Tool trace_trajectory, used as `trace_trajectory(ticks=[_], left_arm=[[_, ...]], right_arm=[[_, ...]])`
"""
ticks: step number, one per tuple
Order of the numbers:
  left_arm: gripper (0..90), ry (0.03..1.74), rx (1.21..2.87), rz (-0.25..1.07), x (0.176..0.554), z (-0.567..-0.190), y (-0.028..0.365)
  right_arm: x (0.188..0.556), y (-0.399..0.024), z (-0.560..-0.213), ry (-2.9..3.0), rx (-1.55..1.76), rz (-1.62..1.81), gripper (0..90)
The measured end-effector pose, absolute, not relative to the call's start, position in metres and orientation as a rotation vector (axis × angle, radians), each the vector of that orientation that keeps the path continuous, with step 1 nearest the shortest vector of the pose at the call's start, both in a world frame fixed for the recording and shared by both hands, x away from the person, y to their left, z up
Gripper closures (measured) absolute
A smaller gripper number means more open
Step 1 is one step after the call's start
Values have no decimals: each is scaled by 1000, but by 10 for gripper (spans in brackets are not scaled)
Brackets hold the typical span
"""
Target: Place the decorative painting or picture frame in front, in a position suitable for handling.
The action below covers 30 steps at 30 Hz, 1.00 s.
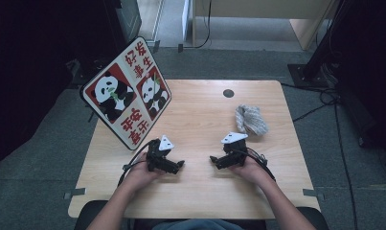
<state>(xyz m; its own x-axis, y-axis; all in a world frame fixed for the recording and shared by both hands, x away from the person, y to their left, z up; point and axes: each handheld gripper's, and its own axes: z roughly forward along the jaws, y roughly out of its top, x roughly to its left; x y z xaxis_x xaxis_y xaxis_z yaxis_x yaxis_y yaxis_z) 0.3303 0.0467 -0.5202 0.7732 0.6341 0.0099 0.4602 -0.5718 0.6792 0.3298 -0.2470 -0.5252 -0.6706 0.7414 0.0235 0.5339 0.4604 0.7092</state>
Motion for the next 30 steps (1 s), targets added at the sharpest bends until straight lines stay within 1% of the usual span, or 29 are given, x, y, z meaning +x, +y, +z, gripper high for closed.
trace_trajectory(ticks=[30], left_arm=[[0,821,2276,333,331,-520,48]], right_arm=[[330,-247,-525,2427,1090,1023,0]])
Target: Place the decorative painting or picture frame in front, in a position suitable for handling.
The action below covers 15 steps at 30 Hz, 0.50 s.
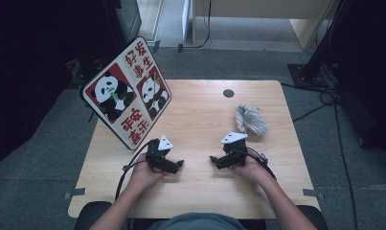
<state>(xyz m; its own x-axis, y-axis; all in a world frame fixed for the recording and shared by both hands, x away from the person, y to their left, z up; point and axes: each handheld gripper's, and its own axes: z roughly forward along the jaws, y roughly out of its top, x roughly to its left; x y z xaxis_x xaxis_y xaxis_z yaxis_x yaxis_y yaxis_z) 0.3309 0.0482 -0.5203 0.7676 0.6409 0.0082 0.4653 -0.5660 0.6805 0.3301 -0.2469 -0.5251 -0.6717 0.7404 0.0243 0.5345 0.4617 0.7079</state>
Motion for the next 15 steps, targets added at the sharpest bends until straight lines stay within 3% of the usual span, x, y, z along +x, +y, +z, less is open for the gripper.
trace_trajectory(ticks=[12,15], left_arm=[[0,839,2273,342,331,-520,49],[49,827,2268,340,332,-519,50]], right_arm=[[330,-247,-525,2427,1090,1023,0],[330,-247,-525,2426,1085,1024,0]])
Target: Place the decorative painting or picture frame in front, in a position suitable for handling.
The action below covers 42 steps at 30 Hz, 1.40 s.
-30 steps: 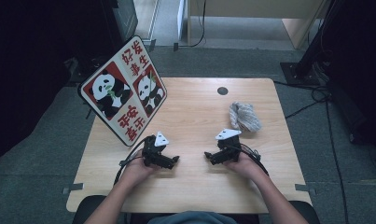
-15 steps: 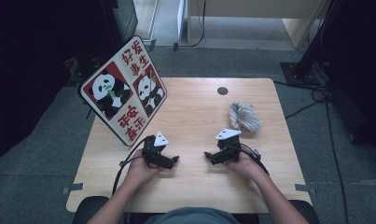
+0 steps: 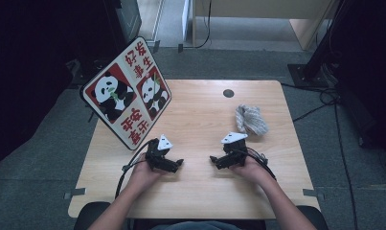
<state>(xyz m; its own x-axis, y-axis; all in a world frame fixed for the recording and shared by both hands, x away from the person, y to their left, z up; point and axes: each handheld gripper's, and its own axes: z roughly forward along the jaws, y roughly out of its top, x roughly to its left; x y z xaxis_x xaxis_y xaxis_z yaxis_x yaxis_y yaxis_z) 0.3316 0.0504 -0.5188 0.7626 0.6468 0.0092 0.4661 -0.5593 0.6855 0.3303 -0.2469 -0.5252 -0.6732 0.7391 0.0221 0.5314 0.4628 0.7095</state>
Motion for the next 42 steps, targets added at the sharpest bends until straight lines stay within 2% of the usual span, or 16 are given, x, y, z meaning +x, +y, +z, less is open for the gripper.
trace_trajectory(ticks=[2,3,4,8,10,15,19,28,42], left_arm=[[104,823,2272,339,332,-517,52],[104,826,2270,340,332,-516,53],[155,833,2283,340,333,-514,54],[161,851,2318,329,334,-511,56],[215,858,2322,299,334,-507,59],[239,895,2282,158,339,-497,75],[296,885,2239,133,339,-490,84],[321,856,2212,146,332,-481,97],[365,913,2153,131,324,-472,124]], right_arm=[[330,-247,-525,2426,1089,1023,0],[330,-247,-525,2426,1089,1023,0],[330,-247,-525,2426,1089,1024,0],[330,-247,-525,2426,1086,1024,0],[330,-247,-525,2426,1085,1025,0],[330,-247,-525,2426,1084,1025,0],[330,-247,-525,2426,1084,1024,0],[330,-247,-525,2426,1084,1024,0],[334,-246,-525,2451,1049,1034,0]])
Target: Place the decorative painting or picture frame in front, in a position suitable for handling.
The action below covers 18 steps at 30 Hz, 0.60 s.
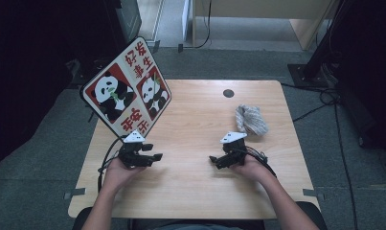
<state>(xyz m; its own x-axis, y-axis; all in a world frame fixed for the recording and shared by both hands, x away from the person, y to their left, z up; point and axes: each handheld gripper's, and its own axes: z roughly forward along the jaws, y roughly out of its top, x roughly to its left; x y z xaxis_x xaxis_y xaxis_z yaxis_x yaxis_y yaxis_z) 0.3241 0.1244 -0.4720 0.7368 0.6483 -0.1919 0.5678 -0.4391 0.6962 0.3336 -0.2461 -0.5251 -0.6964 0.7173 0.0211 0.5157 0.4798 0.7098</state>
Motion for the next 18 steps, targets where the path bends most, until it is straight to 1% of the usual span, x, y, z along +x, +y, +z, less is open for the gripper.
trace_trajectory(ticks=[13,18], left_arm=[[387,963,2105,164,314,-464,156],[375,985,2072,179,311,-462,168]], right_arm=[[337,-245,-525,2467,1021,1039,0],[338,-244,-525,2468,1022,1044,0]])
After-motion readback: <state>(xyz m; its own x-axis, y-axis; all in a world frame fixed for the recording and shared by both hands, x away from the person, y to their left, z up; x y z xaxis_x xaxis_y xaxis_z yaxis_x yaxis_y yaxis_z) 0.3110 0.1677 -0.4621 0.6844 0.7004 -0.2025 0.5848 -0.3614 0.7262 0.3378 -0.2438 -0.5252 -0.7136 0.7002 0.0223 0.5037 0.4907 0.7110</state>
